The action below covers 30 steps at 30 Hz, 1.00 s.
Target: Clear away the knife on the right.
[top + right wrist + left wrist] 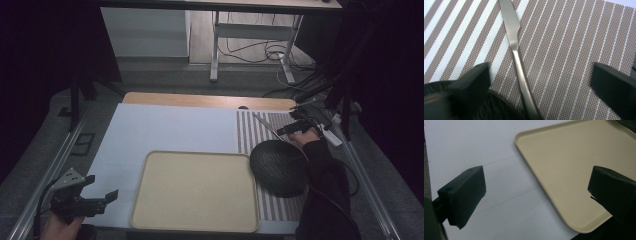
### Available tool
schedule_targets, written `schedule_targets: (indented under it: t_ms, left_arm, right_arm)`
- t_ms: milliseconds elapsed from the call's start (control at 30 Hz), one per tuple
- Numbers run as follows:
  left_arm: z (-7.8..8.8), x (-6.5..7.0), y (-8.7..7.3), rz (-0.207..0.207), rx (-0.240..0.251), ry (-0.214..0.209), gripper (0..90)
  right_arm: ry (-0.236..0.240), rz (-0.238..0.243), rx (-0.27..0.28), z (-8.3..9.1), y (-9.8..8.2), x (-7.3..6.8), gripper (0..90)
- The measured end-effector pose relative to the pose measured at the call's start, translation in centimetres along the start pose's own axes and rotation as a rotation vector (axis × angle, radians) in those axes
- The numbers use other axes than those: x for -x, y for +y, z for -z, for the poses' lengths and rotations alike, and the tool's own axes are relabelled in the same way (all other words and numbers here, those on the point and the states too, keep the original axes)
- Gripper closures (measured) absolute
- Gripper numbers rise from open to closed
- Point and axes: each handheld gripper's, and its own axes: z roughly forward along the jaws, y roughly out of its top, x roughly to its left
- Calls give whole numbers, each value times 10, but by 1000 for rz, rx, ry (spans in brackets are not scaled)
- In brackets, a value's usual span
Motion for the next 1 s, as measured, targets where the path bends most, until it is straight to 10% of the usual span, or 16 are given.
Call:
schedule_targets:
  t_ms: [433, 700, 867, 1000]
  left_arm:
    - [0, -1, 0, 7, 4, -4, 26]
    - [1, -1, -1, 5, 5, -6, 26]
    - [1, -1, -1, 5, 5, -5, 26]
    - [1, -1, -1, 3, 3, -3, 26]
  right_arm:
    - [-45, 36, -70, -27, 7, -13, 27]
    - [-27, 30, -86, -33, 4, -8, 273]
    - [12, 87, -102, -25, 3, -5, 686]
    - [37, 83, -102, -23, 1, -2, 800]
